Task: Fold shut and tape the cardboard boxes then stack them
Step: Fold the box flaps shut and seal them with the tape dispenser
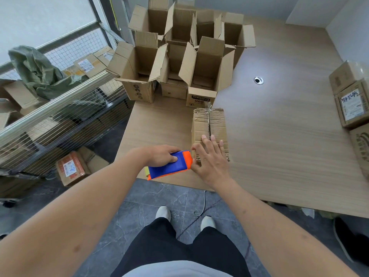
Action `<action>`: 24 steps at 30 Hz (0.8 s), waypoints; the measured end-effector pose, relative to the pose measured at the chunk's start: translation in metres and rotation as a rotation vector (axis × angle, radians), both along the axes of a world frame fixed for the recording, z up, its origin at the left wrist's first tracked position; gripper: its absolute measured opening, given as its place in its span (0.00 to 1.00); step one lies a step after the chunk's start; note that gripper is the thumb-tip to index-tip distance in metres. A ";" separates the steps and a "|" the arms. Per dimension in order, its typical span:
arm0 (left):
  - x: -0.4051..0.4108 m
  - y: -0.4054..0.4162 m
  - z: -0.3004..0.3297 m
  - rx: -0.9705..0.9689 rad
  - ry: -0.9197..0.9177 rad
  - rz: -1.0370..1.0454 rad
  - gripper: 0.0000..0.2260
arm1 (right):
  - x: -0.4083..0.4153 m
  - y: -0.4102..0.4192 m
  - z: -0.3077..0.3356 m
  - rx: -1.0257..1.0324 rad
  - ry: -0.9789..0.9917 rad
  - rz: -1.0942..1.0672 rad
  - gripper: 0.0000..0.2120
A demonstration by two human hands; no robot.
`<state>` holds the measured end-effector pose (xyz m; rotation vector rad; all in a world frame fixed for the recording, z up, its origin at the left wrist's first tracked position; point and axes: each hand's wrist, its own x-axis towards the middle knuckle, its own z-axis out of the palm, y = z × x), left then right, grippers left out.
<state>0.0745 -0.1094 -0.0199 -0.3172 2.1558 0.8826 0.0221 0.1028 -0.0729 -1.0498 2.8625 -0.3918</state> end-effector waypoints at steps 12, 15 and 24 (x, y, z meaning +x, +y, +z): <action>0.003 -0.009 -0.004 -0.151 -0.036 -0.040 0.15 | -0.002 0.002 0.013 0.035 -0.158 0.027 0.30; 0.012 -0.016 -0.006 -0.103 0.035 0.049 0.16 | -0.002 0.000 0.013 0.043 -0.163 0.014 0.33; 0.037 -0.043 0.011 0.136 0.197 0.153 0.31 | -0.011 0.015 0.029 0.056 -0.134 0.114 0.35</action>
